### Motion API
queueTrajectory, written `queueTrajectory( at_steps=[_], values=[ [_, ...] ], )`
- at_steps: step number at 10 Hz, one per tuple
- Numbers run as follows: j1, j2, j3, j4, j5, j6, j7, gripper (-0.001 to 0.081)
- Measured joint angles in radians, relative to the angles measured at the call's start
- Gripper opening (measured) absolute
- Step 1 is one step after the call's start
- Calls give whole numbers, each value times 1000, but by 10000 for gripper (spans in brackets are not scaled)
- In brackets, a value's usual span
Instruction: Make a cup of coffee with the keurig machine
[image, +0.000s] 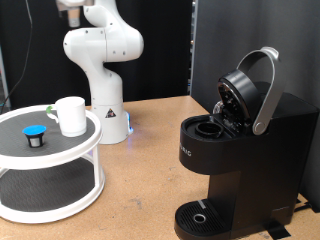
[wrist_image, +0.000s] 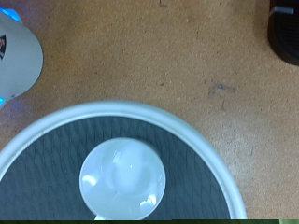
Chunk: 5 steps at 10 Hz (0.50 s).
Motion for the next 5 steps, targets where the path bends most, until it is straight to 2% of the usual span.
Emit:
queueTrajectory(
  at_steps=[2,5],
  values=[
    [-16,2,-48,-5,-48,16,-51,805],
    [-18,5,-55,-10,-56,22,-70,805]
  ],
)
